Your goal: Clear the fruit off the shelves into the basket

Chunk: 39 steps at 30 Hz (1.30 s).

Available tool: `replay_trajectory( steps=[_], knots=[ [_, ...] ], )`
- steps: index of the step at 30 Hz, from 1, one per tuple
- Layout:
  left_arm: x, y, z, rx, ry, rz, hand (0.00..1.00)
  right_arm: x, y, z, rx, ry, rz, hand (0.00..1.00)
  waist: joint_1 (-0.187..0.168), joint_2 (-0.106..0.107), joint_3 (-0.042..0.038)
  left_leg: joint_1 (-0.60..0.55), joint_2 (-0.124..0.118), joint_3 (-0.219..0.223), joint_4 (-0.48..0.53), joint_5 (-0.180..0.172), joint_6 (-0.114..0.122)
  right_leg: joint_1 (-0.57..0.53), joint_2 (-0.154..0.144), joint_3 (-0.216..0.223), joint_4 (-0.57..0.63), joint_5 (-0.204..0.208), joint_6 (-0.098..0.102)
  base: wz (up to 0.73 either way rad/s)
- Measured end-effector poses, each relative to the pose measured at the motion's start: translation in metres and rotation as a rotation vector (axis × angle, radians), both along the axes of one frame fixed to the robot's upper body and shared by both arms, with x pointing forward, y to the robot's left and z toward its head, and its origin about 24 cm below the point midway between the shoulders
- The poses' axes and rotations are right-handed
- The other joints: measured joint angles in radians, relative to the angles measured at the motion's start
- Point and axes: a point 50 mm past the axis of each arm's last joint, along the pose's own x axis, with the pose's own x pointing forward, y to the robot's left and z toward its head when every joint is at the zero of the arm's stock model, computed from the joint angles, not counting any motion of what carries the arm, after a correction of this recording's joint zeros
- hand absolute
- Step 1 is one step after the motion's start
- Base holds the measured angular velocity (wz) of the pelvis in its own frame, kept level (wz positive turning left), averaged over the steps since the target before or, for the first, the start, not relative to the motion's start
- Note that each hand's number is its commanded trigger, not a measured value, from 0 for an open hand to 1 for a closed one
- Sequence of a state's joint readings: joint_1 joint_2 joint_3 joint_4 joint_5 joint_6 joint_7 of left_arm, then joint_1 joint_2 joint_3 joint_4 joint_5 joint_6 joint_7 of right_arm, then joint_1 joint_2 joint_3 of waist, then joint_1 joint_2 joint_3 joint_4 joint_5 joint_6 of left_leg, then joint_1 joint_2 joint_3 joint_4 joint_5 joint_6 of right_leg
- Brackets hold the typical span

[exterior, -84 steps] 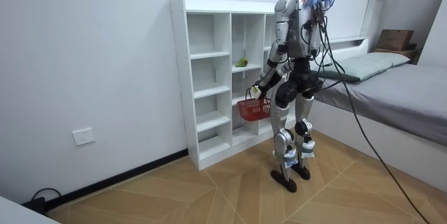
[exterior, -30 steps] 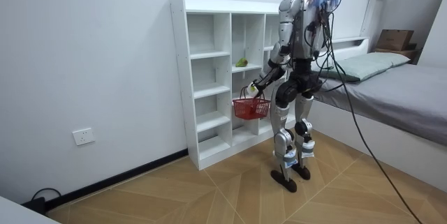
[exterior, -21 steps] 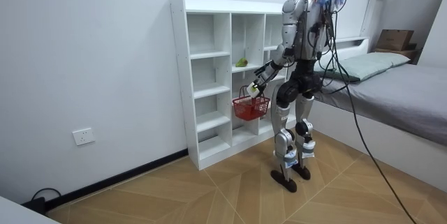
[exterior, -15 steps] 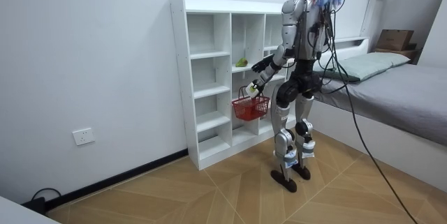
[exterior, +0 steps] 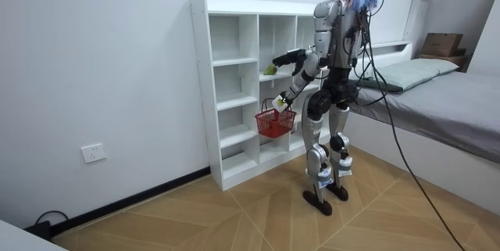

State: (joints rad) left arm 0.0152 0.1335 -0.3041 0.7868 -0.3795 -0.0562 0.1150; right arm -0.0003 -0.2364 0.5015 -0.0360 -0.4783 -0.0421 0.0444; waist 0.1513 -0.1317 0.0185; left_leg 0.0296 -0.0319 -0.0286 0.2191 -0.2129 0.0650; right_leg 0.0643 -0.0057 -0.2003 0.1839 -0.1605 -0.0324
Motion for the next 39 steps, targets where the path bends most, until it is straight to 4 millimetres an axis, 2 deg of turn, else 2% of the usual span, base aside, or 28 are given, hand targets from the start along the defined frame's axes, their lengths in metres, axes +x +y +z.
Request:
replay_trajectory(
  steps=[5,13,18,24,27,31,39],
  knots=[
    [0.0,0.003,0.0,0.0,-0.002,0.014,1.0,0.003,0.003,0.009,0.018,-0.036,0.007,0.0,0.02,-0.01,0.0036,-0.004,0.0,-0.009,0.001,0.0,-0.002,0.004,0.001,-0.007,0.0,0.0,0.0,0.05],
    [0.0,0.001,0.0,-0.012,-0.004,0.003,1.0,0.009,0.011,0.034,0.064,-0.14,0.025,0.0,0.024,-0.021,0.0042,-0.004,0.0,-0.021,0.004,0.001,-0.003,0.009,0.001,-0.021,0.002,0.0,0.0,0.04],
    [0.001,0.003,0.001,0.031,-0.008,-0.039,1.0,0.013,0.015,0.042,0.097,-0.187,0.005,0.0,0.035,-0.037,0.002,-0.002,0.0,-0.035,0.003,0.001,-0.004,0.013,0.006,-0.003,0.0,0.0,0.0,0.09],
    [0.011,0.003,0.01,0.039,-0.057,-0.041,1.0,0.025,0.018,0.055,0.115,-0.259,-0.031,0.0,0.05,-0.053,0.0051,0.001,-0.003,-0.047,0.005,0.0,-0.004,0.025,0.007,0.003,-0.016,0.0,0.0,0.06],
    [0.012,0.006,0.01,0.038,-0.053,-0.026,1.0,0.032,0.016,0.052,0.108,-0.256,-0.063,0.0,0.06,-0.065,0.0089,0.007,-0.001,-0.048,0.002,0.0,-0.004,0.03,0.007,0.003,-0.016,0.0,0.0,0.01],
    [0.012,0.008,0.011,0.038,-0.046,-0.01,1.0,0.041,0.006,0.042,0.147,-0.188,-0.133,0.0,0.07,-0.078,0.008,0.007,-0.001,-0.058,0.003,-0.001,-0.006,0.033,0.006,-0.016,-0.015,0.0,0.001,0.07],
    [0.012,0.019,0.011,0.093,-0.03,-0.027,1.0,0.072,-0.017,0.047,0.191,-0.187,-0.279,0.0,0.081,-0.097,0.0108,-0.004,-0.002,-0.073,0.016,-0.002,-0.007,0.038,0.004,-0.06,-0.015,0.0,0.001,0.1]
  ],
)
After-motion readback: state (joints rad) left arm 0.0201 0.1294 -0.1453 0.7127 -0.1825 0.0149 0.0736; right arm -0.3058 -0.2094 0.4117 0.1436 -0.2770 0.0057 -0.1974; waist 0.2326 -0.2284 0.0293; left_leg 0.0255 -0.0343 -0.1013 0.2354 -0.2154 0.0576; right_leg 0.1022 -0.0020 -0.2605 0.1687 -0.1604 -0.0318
